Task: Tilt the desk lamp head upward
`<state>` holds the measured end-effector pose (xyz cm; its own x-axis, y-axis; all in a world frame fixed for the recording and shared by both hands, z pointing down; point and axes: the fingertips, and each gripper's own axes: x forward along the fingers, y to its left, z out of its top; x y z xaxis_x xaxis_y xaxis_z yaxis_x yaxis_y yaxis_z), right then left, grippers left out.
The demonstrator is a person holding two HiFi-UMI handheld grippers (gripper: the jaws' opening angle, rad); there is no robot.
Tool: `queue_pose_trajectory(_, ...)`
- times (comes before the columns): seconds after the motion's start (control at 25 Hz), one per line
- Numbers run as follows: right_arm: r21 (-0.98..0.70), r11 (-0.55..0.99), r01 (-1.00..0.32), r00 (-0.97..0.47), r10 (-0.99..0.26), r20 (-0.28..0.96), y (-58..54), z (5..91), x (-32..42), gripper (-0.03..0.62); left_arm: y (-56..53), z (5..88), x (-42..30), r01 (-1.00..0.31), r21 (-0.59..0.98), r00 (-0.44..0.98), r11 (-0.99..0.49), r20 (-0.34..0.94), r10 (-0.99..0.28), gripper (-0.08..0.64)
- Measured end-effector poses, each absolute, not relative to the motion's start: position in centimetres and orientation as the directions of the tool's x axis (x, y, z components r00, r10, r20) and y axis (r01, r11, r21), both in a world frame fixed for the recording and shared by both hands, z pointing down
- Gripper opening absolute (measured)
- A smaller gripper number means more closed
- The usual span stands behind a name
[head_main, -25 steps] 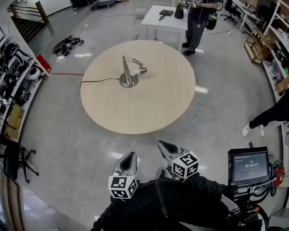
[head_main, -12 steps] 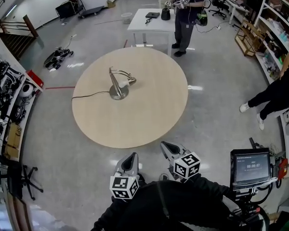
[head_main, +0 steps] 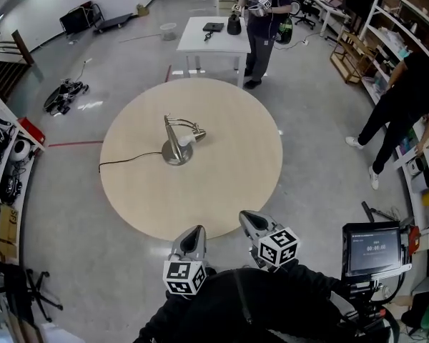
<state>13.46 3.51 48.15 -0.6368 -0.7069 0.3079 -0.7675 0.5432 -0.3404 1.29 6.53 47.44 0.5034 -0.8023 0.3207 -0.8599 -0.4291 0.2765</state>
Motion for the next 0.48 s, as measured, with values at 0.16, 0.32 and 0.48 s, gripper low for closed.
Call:
queue_pose_trajectory(0.16,-0.325,0.536,-0.779,-0.625,-0.704,0.336,1.7,48.1,9.1,0.005,4.4,47.5,-3.0,-0.848,0.309,0.518,-0.431,0.309,-0.798,0.008)
queue_pose_trajectory(0.32,-0.315,0.535,-0.784,-0.620,-0.693,0.368,0.6,48.5,5.5,0.005,2.8,48.1,-6.9,-0.840,0.349,0.518,-0.414,0.292,-0.804,0.008)
queue_pose_trajectory(0.48,-0.310,0.521,-0.795,-0.606,-0.691,0.394,-1.9,49.2,3.5,0.005,0.6,48.9,-9.3,-0.833,0.383,0.515,-0.398,0.278,-0.811,0.006)
